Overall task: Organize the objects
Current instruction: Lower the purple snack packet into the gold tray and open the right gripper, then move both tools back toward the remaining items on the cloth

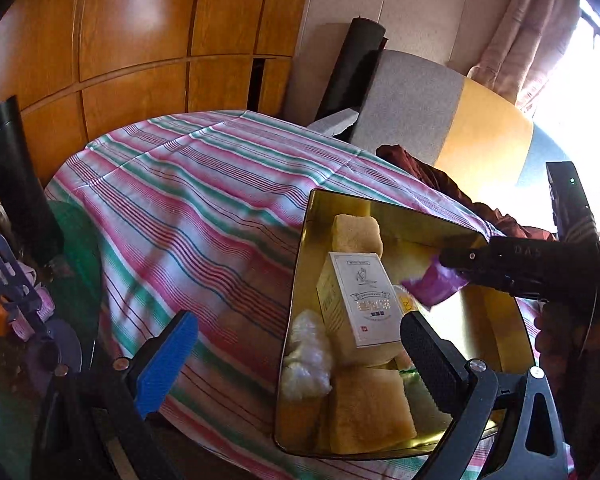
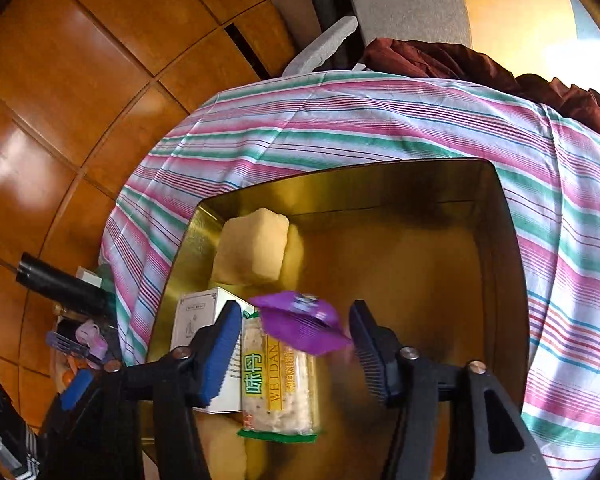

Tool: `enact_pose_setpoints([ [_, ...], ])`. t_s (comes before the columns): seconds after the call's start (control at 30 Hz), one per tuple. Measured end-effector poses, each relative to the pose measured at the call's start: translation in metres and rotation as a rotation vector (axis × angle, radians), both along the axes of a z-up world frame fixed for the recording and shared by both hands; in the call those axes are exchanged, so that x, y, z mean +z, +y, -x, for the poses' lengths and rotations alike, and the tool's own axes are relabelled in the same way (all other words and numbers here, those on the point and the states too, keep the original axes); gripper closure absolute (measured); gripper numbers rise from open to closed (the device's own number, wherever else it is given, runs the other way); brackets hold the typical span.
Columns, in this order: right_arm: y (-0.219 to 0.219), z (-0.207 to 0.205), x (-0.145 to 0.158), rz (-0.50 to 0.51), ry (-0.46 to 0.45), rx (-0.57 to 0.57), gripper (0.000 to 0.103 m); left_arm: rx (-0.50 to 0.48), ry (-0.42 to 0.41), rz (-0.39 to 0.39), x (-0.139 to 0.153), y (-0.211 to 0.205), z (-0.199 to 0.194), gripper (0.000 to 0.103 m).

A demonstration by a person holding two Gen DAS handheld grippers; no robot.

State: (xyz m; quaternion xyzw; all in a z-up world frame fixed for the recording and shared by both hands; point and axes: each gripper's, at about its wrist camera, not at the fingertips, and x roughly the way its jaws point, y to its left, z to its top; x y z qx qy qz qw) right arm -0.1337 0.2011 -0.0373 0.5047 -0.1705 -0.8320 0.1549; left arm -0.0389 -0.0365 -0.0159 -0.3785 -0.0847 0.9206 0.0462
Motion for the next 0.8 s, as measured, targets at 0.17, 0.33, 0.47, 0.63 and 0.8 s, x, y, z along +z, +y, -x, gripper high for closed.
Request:
enact_pose_setpoints([
  [0.17,0.014,-0.017,0.01,-0.041,0.037,-0.017,0.043,-0.005,0.0,0.004,-0.002,0.002,0.0,0.001],
  [0.33,0.034,-0.045,0.021,-0.108,0.084,-0.051,0.041,-0.031,0.005,0.011,0.0,0.015,-0.002,0.001],
  [0.47,0.054,-0.069,0.024,-0.146,0.11,-0.076,0.039,-0.066,0.02,0.032,0.005,0.031,-0.006,0.001],
  [0.63,0.079,-0.095,0.025,-0.203,0.125,-0.111,0.037,-0.12,0.031,0.056,0.01,0.053,-0.009,0.001],
  [0.8,0.106,-0.114,0.022,-0.25,0.117,-0.154,0.036,-0.175,0.041,0.075,0.014,0.076,-0.013,0.001],
])
